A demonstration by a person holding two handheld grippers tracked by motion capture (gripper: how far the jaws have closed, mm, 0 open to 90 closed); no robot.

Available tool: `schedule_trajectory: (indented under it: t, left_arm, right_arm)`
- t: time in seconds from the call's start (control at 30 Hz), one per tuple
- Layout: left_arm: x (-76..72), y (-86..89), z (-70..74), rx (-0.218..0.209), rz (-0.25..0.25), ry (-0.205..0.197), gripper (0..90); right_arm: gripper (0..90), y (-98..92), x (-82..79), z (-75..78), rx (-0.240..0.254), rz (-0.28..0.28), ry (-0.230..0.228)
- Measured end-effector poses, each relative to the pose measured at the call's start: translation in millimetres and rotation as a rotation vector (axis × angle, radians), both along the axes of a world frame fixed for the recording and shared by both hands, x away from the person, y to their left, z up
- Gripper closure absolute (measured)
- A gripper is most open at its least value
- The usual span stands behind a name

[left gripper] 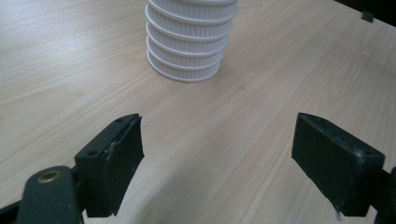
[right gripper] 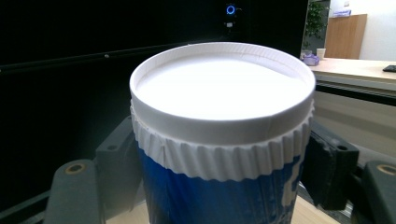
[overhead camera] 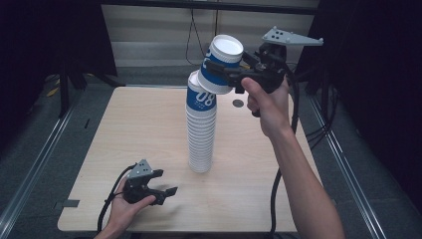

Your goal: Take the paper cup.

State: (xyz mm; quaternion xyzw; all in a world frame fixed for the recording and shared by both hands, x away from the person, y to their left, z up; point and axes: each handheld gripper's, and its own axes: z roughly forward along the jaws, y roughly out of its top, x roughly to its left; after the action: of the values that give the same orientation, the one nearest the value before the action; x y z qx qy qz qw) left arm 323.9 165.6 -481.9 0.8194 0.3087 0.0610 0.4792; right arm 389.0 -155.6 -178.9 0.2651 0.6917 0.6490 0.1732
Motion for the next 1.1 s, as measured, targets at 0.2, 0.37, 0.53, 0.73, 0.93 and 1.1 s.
schedule_trajectory:
  t: [0.2, 0.37, 0.53, 0.73, 0.93, 1.1]
  left_arm:
    - [0.4, -0.9, -0.7, 0.001, 0.003, -0.001, 16.5]
    - [-0.1, -1.3, 0.0, 0.002, 0.002, -0.007, 16.5]
    - [-0.1, -1.2, 0.0, -0.004, 0.006, -0.007, 16.5]
    - [-1.0, -2.7, 0.7, 0.002, 0.004, -0.016, 16.5]
    - [-3.3, -8.4, 1.9, 0.018, -0.021, -0.037, 16.5]
    - [-5.5, -10.2, 1.8, -0.008, -0.047, -0.012, 16.4]
  right_arm:
    - [25.7, -19.1, -8.4, -2.4, 0.010, -0.013, 0.002]
    - [25.7, -30.0, -14.9, -4.3, -0.002, -0.031, -0.005]
    - [25.7, -49.8, -24.8, -8.9, -0.020, -0.059, -0.012]
    - [25.8, -63.4, -34.4, -28.2, -0.054, -0.072, 0.014]
    - [25.9, -65.9, -37.7, -48.5, -0.061, -0.059, 0.042]
    - [26.3, -67.8, -39.2, -64.5, -0.075, -0.058, 0.059]
